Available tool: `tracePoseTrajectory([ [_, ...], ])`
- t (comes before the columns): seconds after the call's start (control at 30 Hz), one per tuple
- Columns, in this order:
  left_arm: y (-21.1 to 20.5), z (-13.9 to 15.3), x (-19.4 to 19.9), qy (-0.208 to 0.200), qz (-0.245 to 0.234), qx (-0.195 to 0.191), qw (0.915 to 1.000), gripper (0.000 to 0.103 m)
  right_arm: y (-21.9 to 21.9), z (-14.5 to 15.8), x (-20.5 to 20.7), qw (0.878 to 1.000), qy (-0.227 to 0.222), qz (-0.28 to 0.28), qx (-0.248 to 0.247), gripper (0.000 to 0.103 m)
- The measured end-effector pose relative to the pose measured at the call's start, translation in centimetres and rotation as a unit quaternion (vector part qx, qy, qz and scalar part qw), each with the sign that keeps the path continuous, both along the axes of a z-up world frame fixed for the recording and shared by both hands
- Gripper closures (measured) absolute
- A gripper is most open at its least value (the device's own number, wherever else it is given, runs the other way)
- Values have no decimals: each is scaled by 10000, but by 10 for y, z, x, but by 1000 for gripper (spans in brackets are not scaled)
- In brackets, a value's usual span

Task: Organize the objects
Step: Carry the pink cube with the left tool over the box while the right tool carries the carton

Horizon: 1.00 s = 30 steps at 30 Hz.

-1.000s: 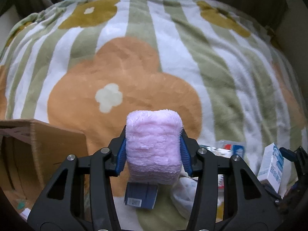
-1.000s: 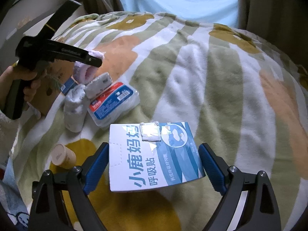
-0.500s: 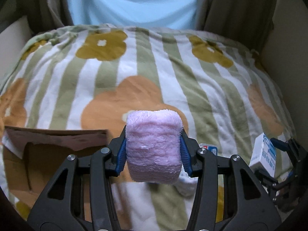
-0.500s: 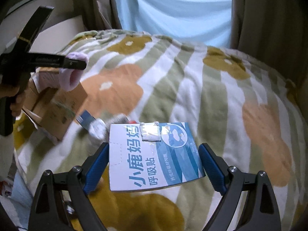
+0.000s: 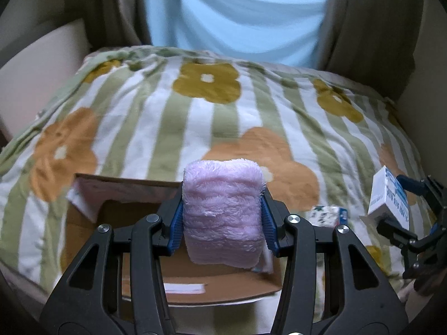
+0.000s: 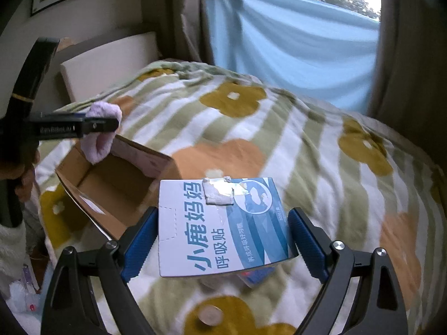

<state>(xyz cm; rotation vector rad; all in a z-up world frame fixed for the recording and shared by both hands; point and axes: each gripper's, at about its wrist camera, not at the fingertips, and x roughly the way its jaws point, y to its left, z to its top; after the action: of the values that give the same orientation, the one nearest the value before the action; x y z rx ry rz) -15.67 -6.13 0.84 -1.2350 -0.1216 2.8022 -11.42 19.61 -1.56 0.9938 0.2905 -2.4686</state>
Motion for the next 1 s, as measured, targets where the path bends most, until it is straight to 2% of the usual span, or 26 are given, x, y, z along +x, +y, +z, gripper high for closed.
tracePoseTrajectory([
  [0.23, -55, -1, 14, 10, 306, -37, 9995, 60, -67, 9, -11, 9990, -132, 360, -212, 13],
  [0.47, -97, -18, 15, -134, 508, -40, 9986, 60, -121, -1, -17, 9975, -379, 575, -178, 13],
  [1.0, -161, -83, -4, -606, 768, 184, 9950, 60, -209, -58, -45, 9914, -1041, 792, 95, 13],
])
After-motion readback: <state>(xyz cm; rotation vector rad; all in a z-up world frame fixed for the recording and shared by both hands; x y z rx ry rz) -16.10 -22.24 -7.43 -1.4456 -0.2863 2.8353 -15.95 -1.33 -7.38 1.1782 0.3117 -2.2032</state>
